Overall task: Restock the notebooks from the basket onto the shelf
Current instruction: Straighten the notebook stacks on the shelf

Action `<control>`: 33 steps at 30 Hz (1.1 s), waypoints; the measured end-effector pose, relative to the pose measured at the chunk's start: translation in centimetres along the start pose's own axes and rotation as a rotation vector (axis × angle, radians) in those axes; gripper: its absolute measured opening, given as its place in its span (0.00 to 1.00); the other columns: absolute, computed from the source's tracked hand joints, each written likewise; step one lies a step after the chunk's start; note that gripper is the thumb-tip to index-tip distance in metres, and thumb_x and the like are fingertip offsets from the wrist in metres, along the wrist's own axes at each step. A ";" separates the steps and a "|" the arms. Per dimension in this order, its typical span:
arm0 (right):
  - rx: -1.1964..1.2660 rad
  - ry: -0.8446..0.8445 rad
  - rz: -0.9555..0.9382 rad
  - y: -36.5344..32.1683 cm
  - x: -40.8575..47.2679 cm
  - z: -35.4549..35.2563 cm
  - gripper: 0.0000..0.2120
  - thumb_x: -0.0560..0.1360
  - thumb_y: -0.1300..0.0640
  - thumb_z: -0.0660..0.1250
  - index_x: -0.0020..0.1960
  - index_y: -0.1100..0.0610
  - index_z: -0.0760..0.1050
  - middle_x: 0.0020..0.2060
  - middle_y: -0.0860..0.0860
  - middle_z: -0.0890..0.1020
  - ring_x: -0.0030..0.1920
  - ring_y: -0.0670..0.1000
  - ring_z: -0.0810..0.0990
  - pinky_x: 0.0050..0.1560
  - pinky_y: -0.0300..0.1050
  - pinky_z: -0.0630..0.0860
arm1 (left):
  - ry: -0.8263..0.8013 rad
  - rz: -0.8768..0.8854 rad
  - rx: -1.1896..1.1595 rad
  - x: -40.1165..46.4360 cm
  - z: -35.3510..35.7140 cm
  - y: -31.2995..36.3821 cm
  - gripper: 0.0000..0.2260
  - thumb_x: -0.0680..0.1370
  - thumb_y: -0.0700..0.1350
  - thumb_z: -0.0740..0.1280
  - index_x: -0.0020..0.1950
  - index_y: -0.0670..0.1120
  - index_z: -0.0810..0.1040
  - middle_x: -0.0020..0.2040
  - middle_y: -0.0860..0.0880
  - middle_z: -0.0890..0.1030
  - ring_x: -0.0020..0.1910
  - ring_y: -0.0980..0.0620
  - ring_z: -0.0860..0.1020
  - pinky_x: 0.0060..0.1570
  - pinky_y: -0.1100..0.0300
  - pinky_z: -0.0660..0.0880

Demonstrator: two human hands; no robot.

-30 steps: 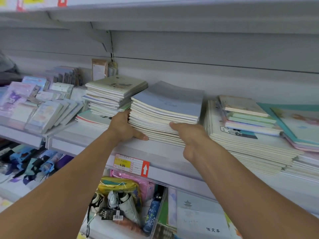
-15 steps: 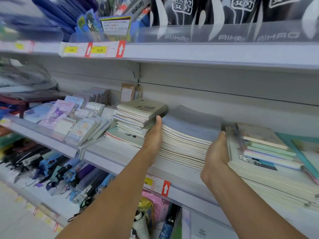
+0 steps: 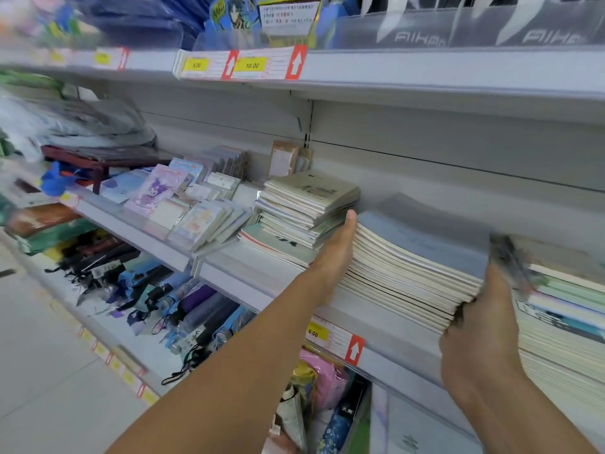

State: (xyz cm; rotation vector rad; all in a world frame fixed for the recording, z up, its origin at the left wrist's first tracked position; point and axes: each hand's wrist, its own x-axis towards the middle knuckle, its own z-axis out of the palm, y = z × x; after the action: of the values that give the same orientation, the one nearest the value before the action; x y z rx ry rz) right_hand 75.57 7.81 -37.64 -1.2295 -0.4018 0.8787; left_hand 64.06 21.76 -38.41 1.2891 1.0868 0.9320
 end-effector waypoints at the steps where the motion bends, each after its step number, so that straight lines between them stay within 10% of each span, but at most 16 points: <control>1: -0.015 0.003 -0.017 0.3 -1.4 -0.2 0.31 0.71 0.32 0.58 0.73 0.37 0.61 0.75 0.39 0.63 0.76 0.49 0.61 0.75 0.56 0.56 | 0.006 0.042 0.008 -0.2 -0.6 0.0 0.37 0.73 0.75 0.50 0.76 0.56 0.64 0.74 0.51 0.67 0.73 0.47 0.65 0.70 0.51 0.62; 5: 0.125 -0.058 -0.255 2.2 -6.7 1.4 0.15 0.77 0.48 0.67 0.64 0.45 0.76 0.55 0.38 0.80 0.59 0.46 0.81 0.63 0.46 0.76 | 0.198 0.111 -0.048 -1.1 -5.7 -0.2 0.23 0.79 0.63 0.58 0.65 0.50 0.76 0.61 0.51 0.79 0.58 0.50 0.77 0.61 0.51 0.73; 9: -0.375 -0.424 -0.481 3.7 -5.5 7.5 0.11 0.78 0.54 0.67 0.61 0.50 0.78 0.53 0.43 0.83 0.53 0.40 0.81 0.51 0.31 0.73 | 0.336 0.089 -0.114 -2.4 -11.4 -0.9 0.04 0.81 0.46 0.64 0.51 0.48 0.78 0.44 0.49 0.78 0.41 0.51 0.76 0.48 0.60 0.75; 14: -1.050 -0.439 -0.475 6.4 0.8 15.0 0.16 0.77 0.46 0.68 0.42 0.59 0.74 0.41 0.50 0.78 0.41 0.51 0.76 0.37 0.41 0.69 | 0.346 0.075 0.458 -1.3 -14.6 -1.5 0.21 0.78 0.46 0.68 0.69 0.42 0.72 0.65 0.42 0.76 0.62 0.45 0.75 0.60 0.56 0.72; 20: -1.409 -0.301 -0.197 8.4 5.3 19.9 0.36 0.74 0.56 0.68 0.74 0.73 0.57 0.72 0.69 0.62 0.69 0.64 0.68 0.67 0.55 0.71 | 0.231 -0.128 1.110 1.8 -14.2 -0.2 0.28 0.67 0.57 0.78 0.57 0.41 0.75 0.49 0.47 0.79 0.47 0.49 0.76 0.45 0.60 0.71; 27: -1.299 -0.212 -0.374 9.3 7.1 18.6 0.25 0.76 0.61 0.65 0.70 0.69 0.63 0.67 0.63 0.69 0.64 0.59 0.73 0.55 0.46 0.71 | 0.347 -0.118 1.053 4.5 -14.5 -0.8 0.45 0.59 0.61 0.80 0.67 0.40 0.69 0.65 0.44 0.75 0.64 0.45 0.74 0.60 0.54 0.72; 33: -1.436 -0.219 -0.366 9.6 7.1 19.3 0.38 0.78 0.64 0.64 0.75 0.77 0.43 0.71 0.68 0.65 0.68 0.59 0.72 0.58 0.48 0.76 | 0.412 -0.082 1.049 5.2 -15.6 -2.1 0.44 0.58 0.66 0.79 0.65 0.42 0.72 0.62 0.46 0.77 0.61 0.46 0.76 0.56 0.55 0.74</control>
State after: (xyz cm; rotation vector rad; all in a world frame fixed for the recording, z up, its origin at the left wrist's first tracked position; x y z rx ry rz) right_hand 63.12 26.30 -41.65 -2.2271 -1.5432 0.3042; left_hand 50.19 30.69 -40.44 1.8908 2.0906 0.5516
